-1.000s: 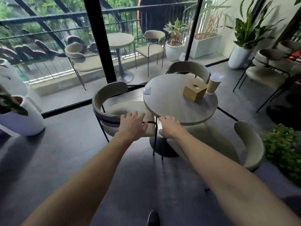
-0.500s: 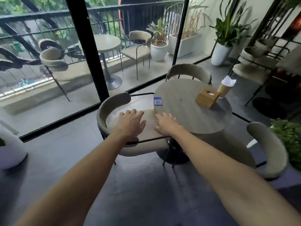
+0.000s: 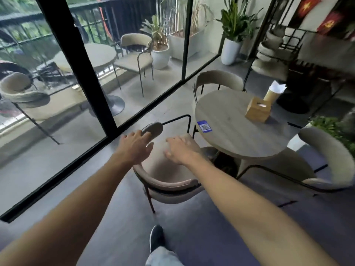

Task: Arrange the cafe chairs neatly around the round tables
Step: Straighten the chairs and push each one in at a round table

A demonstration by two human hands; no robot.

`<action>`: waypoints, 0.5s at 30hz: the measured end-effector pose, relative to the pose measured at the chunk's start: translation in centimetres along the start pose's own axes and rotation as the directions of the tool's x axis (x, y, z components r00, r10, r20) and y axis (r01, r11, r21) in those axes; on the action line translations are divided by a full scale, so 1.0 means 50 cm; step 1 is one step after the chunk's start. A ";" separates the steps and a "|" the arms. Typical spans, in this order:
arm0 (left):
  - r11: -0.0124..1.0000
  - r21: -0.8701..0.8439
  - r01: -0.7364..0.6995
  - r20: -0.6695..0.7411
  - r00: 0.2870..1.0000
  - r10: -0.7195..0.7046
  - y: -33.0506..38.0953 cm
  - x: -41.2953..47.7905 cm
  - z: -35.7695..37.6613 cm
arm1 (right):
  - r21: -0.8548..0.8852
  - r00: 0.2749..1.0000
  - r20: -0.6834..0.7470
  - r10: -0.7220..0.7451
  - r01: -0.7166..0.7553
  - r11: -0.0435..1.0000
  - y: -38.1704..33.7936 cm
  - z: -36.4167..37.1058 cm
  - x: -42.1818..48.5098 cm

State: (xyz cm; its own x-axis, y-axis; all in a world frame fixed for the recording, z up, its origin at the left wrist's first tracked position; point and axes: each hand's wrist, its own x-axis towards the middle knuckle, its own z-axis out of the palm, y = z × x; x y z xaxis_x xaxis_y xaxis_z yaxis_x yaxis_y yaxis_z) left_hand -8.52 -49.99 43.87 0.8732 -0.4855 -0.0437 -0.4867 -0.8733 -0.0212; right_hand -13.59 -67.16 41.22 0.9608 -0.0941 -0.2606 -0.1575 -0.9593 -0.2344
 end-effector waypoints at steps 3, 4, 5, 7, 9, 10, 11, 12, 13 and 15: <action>0.997 0.031 -0.071 -0.010 0.997 0.071 -0.068 0.088 0.026 | -0.004 0.999 -0.008 0.045 -0.045 0.999 -0.028 0.009 0.110; 0.995 0.040 -0.090 -0.004 0.996 0.090 -0.090 0.121 0.032 | 0.008 0.997 -0.002 0.071 -0.071 0.997 -0.034 0.012 0.151; 0.993 0.047 -0.108 0.008 0.994 0.108 -0.114 0.156 0.036 | 0.018 0.995 0.002 0.104 -0.104 0.994 -0.039 0.012 0.195; 0.987 0.049 -0.151 0.041 0.988 0.150 -0.168 0.229 0.041 | 0.030 0.984 0.019 0.177 -0.178 0.984 -0.052 0.007 0.283; 0.980 0.061 -0.191 0.035 0.981 0.189 -0.239 0.310 0.046 | 0.046 0.975 0.026 0.220 -0.221 0.974 -0.075 -0.004 0.370; 0.979 0.065 -0.195 0.041 0.980 0.192 -0.275 0.349 0.044 | 0.057 0.973 0.039 0.229 -0.231 0.971 -0.087 -0.010 0.407; 0.978 0.074 -0.197 0.053 0.980 0.193 -0.310 0.388 0.040 | 0.068 0.971 0.049 0.232 -0.235 0.969 -0.100 -0.017 0.440; 0.976 0.085 -0.202 0.067 0.978 0.197 -0.341 0.423 0.038 | 0.076 0.970 0.055 0.237 -0.241 0.968 -0.112 -0.023 0.473; 0.973 0.095 -0.211 0.079 0.976 0.204 -0.370 0.457 0.037 | 0.079 0.968 0.061 0.245 -0.249 0.965 -0.123 -0.028 0.507; 0.963 0.113 -0.244 0.087 0.968 0.235 -0.424 0.530 0.037 | 0.078 0.962 0.063 0.266 -0.271 0.959 -0.143 -0.040 0.578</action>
State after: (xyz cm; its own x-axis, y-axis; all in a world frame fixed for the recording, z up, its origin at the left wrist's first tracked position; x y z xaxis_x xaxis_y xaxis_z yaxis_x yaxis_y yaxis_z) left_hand 24.87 -44.24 41.30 0.7283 -0.6719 -0.1344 -0.6851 -0.7180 -0.1231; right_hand 15.75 -63.56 37.25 0.8677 -0.3292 -0.3724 -0.4291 -0.8742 -0.2271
